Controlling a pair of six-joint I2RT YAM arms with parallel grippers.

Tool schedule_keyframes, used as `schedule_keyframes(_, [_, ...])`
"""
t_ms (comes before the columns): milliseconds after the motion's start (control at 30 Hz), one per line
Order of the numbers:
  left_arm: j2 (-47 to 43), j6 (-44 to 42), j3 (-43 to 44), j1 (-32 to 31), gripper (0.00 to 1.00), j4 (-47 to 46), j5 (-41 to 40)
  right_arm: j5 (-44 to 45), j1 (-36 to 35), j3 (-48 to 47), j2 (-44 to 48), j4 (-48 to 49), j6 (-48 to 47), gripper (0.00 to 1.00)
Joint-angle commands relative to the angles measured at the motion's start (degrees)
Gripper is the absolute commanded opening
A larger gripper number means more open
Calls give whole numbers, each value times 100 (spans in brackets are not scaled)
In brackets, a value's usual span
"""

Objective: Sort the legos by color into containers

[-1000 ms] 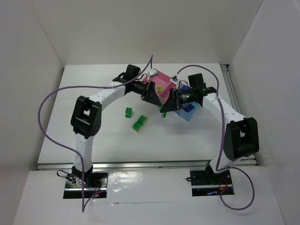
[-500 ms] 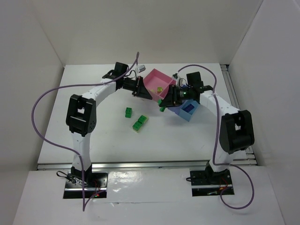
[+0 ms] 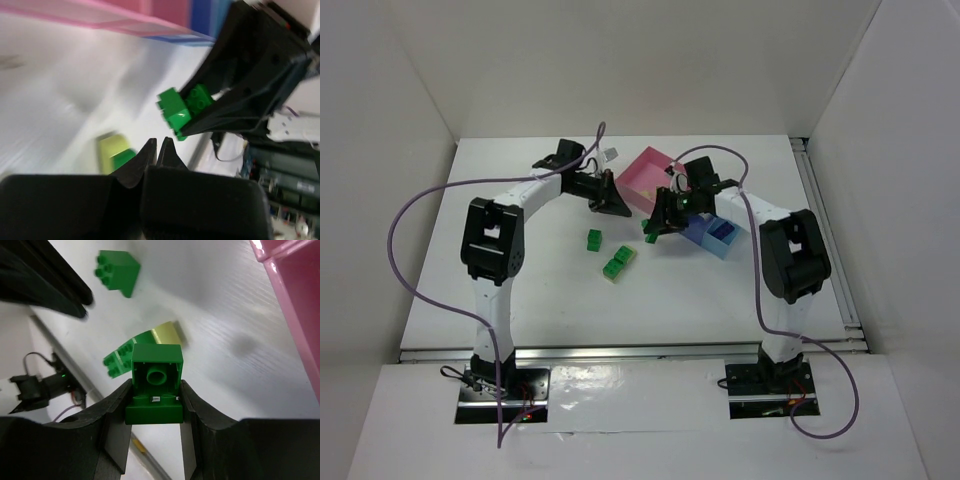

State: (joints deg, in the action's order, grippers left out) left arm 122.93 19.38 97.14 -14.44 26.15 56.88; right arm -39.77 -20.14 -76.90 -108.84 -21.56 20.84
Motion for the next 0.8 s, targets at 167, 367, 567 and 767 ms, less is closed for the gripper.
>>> schedule_keyframes(167, [-85, -92, 235, 240, 0, 602, -1329, 1550, -359, -456, -620, -875, -142, 46])
schedule_keyframes(367, [-85, -40, 235, 240, 0, 602, -1329, 2095, -526, -519, -700, -1087, -203, 71])
schedule_keyframes(567, [-85, -39, 235, 240, 0, 602, -1276, 2219, -640, -343, -586, -1087, -203, 72])
schedule_keyframes(767, [-85, -39, 235, 187, 0, 602, -1276, 2693, -1070, -343, -472, -1262, -150, 72])
